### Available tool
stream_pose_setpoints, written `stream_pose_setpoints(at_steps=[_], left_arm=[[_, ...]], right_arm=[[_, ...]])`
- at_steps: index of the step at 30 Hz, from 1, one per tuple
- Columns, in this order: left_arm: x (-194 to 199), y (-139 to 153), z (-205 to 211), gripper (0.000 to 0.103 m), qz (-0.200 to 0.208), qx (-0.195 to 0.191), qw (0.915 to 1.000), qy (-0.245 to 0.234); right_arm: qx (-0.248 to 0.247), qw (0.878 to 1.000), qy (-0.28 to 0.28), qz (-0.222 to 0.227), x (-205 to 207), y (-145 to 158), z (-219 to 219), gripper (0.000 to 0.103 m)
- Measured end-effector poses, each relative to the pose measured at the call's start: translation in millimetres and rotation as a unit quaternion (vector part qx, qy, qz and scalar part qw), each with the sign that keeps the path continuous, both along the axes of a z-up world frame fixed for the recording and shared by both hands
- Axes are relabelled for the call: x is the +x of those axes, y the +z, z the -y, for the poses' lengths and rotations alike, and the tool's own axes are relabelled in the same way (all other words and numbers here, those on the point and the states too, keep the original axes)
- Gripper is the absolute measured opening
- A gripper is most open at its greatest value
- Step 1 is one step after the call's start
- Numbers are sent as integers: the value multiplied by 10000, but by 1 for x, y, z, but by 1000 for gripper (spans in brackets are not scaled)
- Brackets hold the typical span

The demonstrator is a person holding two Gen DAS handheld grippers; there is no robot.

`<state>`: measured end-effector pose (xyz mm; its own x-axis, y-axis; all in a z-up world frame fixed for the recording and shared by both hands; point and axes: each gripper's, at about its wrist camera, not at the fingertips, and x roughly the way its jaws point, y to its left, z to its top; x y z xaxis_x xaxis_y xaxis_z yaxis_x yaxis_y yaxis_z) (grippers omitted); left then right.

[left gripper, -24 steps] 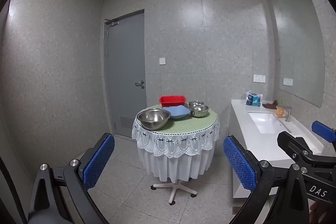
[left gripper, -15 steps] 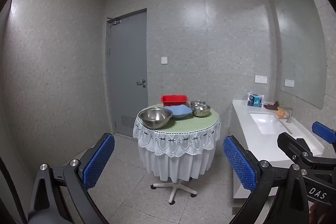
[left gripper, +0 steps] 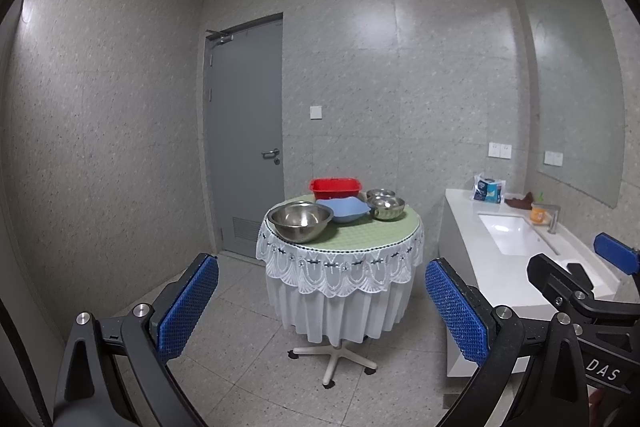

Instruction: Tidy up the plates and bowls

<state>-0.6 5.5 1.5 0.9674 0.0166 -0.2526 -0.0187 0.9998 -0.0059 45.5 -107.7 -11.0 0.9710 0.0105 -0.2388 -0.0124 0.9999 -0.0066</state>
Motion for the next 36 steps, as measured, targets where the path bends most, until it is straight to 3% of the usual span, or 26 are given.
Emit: stream_pose_setpoints(at_steps=[36], left_arm=[[3, -8, -1, 102, 15, 14, 10000, 35]], right_arm=[[43, 10000, -8, -20, 0, -2, 3, 103]])
